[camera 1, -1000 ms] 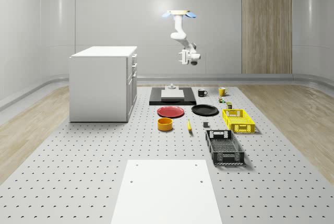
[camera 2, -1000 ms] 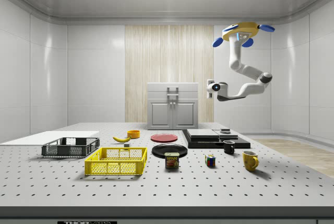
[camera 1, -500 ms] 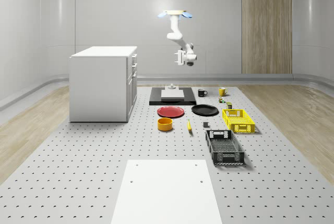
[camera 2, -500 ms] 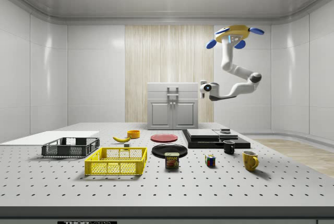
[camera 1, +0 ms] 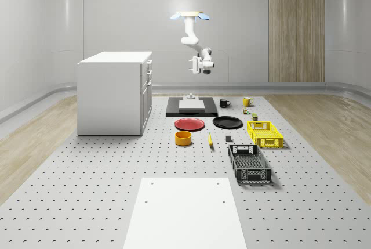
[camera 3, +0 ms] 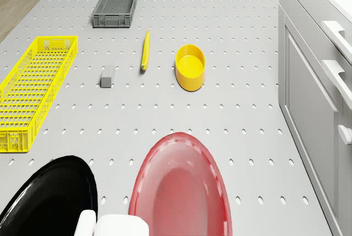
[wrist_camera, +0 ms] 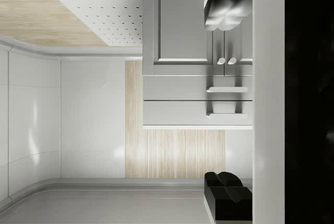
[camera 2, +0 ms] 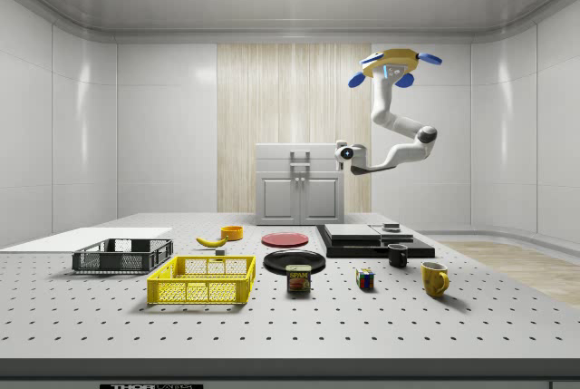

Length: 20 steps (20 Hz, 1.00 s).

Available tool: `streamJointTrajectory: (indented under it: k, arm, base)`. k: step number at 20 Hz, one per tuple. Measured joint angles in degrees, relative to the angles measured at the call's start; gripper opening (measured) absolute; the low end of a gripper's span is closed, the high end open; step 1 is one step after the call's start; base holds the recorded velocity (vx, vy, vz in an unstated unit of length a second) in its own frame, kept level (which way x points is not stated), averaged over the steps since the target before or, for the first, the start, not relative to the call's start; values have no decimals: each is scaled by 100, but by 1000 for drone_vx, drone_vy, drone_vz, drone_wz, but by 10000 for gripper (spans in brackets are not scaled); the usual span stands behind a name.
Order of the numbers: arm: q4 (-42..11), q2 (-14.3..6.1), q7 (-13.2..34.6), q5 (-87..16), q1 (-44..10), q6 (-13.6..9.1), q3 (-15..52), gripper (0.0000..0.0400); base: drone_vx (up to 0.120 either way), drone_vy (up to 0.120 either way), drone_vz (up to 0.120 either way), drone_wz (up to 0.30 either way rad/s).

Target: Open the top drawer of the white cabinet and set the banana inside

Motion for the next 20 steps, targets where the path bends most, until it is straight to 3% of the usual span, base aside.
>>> streamJointTrajectory:
  k: [20]
  arm:
    - [-31,-242,165,-198,215,204,-64,400]
  base:
    - [120,-120,0,0]
